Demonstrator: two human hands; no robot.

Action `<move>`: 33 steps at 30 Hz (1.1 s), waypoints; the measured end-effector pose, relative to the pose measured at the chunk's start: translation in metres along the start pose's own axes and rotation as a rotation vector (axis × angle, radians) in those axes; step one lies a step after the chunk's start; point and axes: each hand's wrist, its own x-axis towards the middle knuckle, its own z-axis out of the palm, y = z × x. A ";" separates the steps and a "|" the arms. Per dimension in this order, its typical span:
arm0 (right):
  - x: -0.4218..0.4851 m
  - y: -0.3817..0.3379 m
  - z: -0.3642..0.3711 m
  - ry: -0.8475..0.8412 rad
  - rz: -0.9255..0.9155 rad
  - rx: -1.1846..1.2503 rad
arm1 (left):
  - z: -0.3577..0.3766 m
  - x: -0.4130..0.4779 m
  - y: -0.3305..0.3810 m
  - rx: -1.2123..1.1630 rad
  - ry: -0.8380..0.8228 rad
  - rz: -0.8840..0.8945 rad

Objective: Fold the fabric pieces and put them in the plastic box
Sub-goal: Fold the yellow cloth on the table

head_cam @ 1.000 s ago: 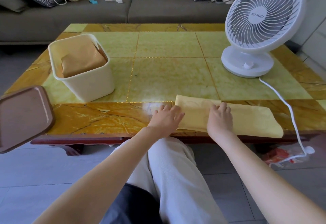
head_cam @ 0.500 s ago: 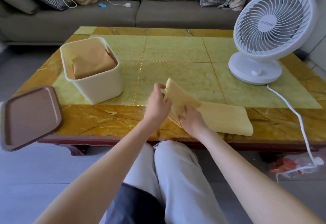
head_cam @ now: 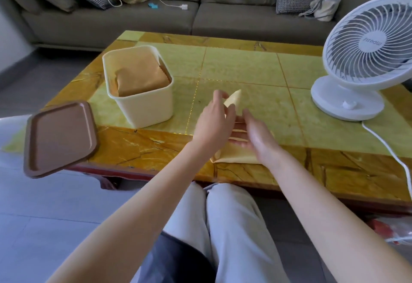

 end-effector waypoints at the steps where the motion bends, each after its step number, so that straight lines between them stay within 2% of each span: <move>1: -0.003 0.000 -0.017 0.006 -0.001 -0.005 | 0.010 -0.002 0.006 -0.061 -0.056 0.000; 5: -0.007 0.011 -0.074 0.176 0.079 -0.171 | 0.050 -0.017 0.012 -0.178 -0.380 0.009; 8: -0.004 0.030 -0.091 0.225 0.141 -0.285 | 0.065 -0.026 -0.004 -0.004 -0.515 0.076; 11: -0.002 0.045 -0.091 0.217 0.159 -0.341 | 0.068 -0.029 -0.024 0.306 -0.505 0.160; 15: 0.002 0.056 -0.087 0.239 0.105 -0.418 | 0.062 -0.031 -0.045 0.488 -0.418 0.123; 21: 0.000 0.065 -0.091 0.258 0.092 -0.461 | 0.057 -0.031 -0.060 0.473 -0.485 0.089; 24: 0.000 0.064 -0.091 0.256 0.131 -0.519 | 0.058 -0.031 -0.061 0.465 -0.463 0.107; 28: 0.004 0.061 -0.090 0.338 0.190 -0.836 | 0.060 -0.033 -0.066 0.541 -0.433 0.123; 30: 0.007 0.056 -0.087 0.319 0.207 -0.749 | 0.063 -0.036 -0.072 0.617 -0.430 0.103; 33: 0.008 0.052 -0.081 0.236 0.260 -0.457 | 0.062 -0.039 -0.082 0.716 -0.408 0.070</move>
